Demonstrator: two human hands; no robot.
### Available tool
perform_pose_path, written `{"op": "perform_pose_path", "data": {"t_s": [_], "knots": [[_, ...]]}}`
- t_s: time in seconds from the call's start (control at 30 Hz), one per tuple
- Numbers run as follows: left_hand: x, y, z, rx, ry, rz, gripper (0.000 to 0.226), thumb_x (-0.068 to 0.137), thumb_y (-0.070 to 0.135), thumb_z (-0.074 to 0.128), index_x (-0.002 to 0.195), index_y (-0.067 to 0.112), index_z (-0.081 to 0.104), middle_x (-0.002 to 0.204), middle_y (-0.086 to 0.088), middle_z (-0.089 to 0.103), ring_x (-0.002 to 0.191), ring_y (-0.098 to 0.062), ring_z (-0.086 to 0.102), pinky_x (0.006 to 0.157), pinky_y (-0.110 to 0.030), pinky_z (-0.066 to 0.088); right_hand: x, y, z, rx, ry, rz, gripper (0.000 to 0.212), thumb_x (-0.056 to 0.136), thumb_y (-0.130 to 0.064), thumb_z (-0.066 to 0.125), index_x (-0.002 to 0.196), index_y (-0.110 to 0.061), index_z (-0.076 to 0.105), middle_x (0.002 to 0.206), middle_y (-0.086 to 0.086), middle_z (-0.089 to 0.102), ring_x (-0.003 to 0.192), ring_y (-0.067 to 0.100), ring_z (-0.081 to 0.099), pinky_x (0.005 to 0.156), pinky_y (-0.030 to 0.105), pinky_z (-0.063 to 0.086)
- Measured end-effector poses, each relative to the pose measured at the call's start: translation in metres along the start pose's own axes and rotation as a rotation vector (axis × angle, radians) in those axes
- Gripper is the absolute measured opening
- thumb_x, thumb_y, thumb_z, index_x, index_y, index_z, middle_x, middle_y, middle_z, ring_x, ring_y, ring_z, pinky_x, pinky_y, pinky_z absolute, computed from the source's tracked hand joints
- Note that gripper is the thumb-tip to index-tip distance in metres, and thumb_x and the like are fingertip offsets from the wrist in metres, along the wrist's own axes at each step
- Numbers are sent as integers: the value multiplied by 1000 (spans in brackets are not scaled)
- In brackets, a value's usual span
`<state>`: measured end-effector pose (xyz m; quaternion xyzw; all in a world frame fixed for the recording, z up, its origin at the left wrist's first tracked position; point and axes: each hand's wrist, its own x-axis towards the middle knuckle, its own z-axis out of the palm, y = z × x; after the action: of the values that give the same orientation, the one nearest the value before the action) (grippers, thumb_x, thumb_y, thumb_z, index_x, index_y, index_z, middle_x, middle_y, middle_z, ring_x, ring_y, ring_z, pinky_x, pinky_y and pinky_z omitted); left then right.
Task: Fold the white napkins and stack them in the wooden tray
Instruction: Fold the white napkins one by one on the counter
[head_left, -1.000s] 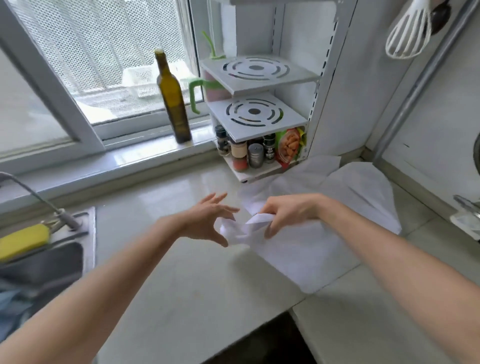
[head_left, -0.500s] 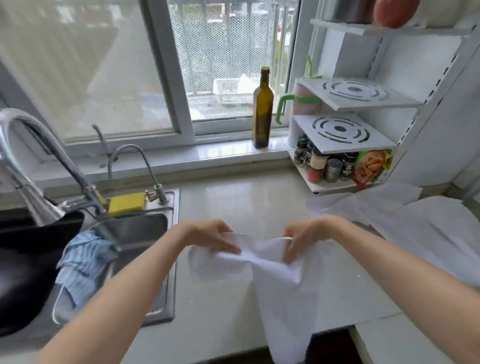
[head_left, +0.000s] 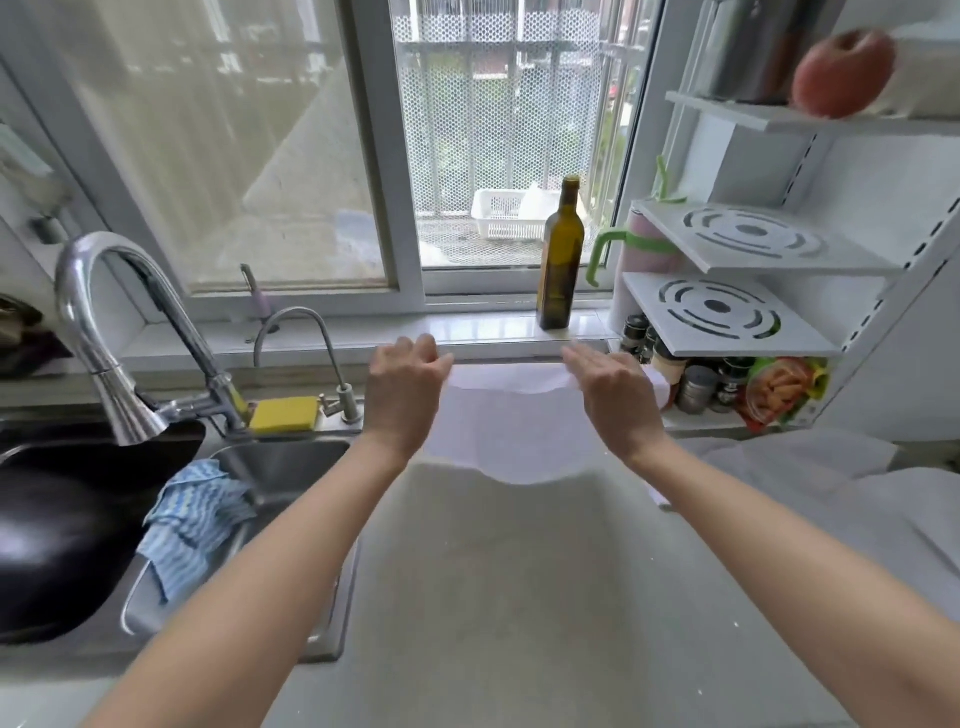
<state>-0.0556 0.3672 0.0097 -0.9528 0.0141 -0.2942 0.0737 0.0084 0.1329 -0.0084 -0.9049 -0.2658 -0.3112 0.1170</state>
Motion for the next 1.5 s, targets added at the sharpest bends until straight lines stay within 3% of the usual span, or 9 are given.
{"op": "perform_pose_path", "data": {"t_s": [0.13,0.3,0.6,0.73,0.83,0.9,1.03,1.23,1.5], "knots": [[-36,-1,18,-77,-143,211,14,76,1,67,80,14,70,85,2,68,87,-25,62,81,-33,44,-46,4,18,-64,-32,-143,38,67,15,66,104,4,70,109,20,69,98,30,69,83,40,56],[-105,27,66,-168,-627,202,26,94,5,39,105,15,61,120,-3,61,138,-21,34,115,-31,17,-123,-6,51,-51,-556,45,39,90,2,41,125,-10,54,138,7,52,126,22,49,97,31,41],[-188,49,91,-328,-1056,197,66,89,-13,29,150,11,20,155,-6,23,144,-22,19,117,-34,10,-205,-16,79,-14,-1210,40,72,93,10,30,153,-15,-3,160,11,-12,148,23,-5,118,31,1],[-194,39,83,-551,-1282,190,59,100,0,34,153,13,12,161,-6,-2,148,-23,2,118,-30,7,-205,-18,64,241,-1339,164,56,100,-7,35,152,-14,18,159,6,14,146,23,18,117,30,19],[-189,22,72,-647,-1383,163,34,105,26,34,129,11,52,147,-6,40,135,-24,38,105,-26,35,-182,-14,49,300,-1384,184,27,94,-3,41,101,-15,64,110,7,61,110,24,55,84,28,39],[-184,14,69,-643,-1466,91,31,103,35,37,81,21,53,90,-3,58,79,-15,56,67,-20,40,-171,-14,40,295,-1497,161,34,92,-1,40,69,-21,53,76,0,53,87,21,53,66,28,34],[-165,6,71,-573,-1574,156,34,96,30,53,67,14,48,66,3,40,59,-16,32,58,-27,27,-160,-14,36,221,-1672,197,24,90,-10,48,104,-6,68,86,2,58,79,18,51,58,21,39],[-129,9,87,-513,-1325,51,19,92,13,52,98,8,69,101,-7,67,89,-24,60,74,-28,46,-150,3,50,307,-1426,417,20,86,0,42,75,-10,56,83,5,51,76,19,45,64,29,33],[-101,23,139,-391,-962,-281,17,92,14,42,78,21,51,102,-7,64,101,-32,58,81,-31,42,-128,28,101,235,-883,624,18,89,-5,43,73,-13,44,88,17,58,85,33,55,64,32,33]]}}
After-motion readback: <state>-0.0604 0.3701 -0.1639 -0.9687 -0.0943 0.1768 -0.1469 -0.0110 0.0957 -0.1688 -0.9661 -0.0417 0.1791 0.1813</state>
